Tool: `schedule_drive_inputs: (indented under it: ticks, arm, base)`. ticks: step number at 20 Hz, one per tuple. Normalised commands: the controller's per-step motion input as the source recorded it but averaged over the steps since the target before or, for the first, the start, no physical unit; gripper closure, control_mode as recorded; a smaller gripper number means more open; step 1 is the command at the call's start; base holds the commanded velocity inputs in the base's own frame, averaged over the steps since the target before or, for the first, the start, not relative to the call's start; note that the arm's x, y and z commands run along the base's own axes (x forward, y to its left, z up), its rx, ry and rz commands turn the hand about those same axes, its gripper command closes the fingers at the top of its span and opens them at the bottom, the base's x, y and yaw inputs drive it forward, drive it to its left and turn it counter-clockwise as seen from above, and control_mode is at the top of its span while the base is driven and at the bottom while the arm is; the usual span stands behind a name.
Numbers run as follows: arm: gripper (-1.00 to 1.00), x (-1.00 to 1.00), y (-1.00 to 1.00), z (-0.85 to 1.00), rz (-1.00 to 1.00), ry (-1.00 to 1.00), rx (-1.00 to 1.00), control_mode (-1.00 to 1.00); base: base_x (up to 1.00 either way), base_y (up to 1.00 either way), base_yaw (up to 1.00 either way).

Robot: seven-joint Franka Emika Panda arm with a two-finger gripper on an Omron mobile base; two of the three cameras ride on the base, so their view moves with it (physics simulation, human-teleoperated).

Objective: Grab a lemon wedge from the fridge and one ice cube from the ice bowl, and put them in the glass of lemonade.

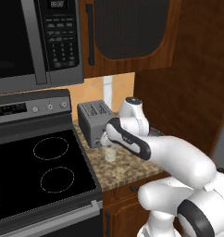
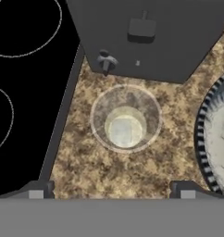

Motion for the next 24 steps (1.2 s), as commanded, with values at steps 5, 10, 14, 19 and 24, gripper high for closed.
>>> schedule_drive_inputs:
  ticks: [5,10,14,19,24]
  arm:
    - [-1.00,-0.49,-0.19,0.04,-0.09,-0.11,0.04,-1.00]
    - [-1.00,-0.05,-0.66,0.50,-0.09,0.16,-0.02,-1.00]
    - [-1.00,-0.81,-1.00,1.00,-0.05,0.04,0.00,-1.00]
    - [-1.00,-0.99,-0.54,0.72,-0.05,0.03,0.00,-1.00]
    - [-1.00,-1.00,-0.08,0.47,-0.08,0.00,0.01,-1.00]
  base:
    - [0.00,0.00,0.00]
    - [0.00,0.00,0.00]
    - [0.00,0.00,0.00]
    - [0.00,0.00,0.00]
    - [0.00,0.00,0.00]
